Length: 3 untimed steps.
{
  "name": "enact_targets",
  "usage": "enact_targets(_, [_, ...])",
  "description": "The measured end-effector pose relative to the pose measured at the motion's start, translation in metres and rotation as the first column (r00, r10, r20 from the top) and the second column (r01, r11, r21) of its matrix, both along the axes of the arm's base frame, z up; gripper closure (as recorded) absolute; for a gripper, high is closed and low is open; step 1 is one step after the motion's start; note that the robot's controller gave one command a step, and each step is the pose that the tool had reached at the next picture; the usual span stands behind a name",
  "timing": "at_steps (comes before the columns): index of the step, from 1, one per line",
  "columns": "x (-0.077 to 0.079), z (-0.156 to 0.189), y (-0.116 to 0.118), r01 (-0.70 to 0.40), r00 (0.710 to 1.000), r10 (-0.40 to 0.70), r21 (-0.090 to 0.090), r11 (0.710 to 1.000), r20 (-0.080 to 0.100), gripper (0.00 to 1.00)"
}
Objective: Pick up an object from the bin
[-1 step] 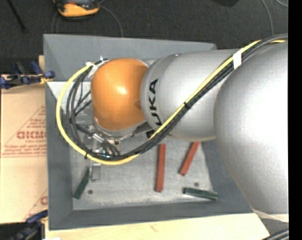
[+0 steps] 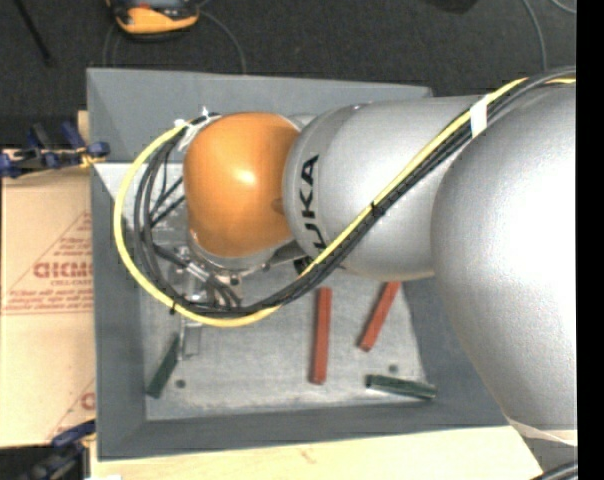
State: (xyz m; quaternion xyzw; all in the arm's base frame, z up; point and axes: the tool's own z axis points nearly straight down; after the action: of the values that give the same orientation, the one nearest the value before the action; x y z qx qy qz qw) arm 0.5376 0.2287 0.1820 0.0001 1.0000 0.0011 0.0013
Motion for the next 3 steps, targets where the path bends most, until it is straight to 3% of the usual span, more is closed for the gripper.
enact_targets(1, [0.000, -0.034, 0.003, -0.166, 0.986, 0.166, 0.000, 0.986, 0.009, 0.00])
enact_targets(2, [-0.002, -0.066, 0.007, -0.519, 0.855, 0.519, -0.003, 0.855, 0.001, 0.00])
enact_targets(3, [-0.010, -0.033, 0.007, -0.547, 0.837, 0.547, -0.003, 0.837, 0.004, 0.00])
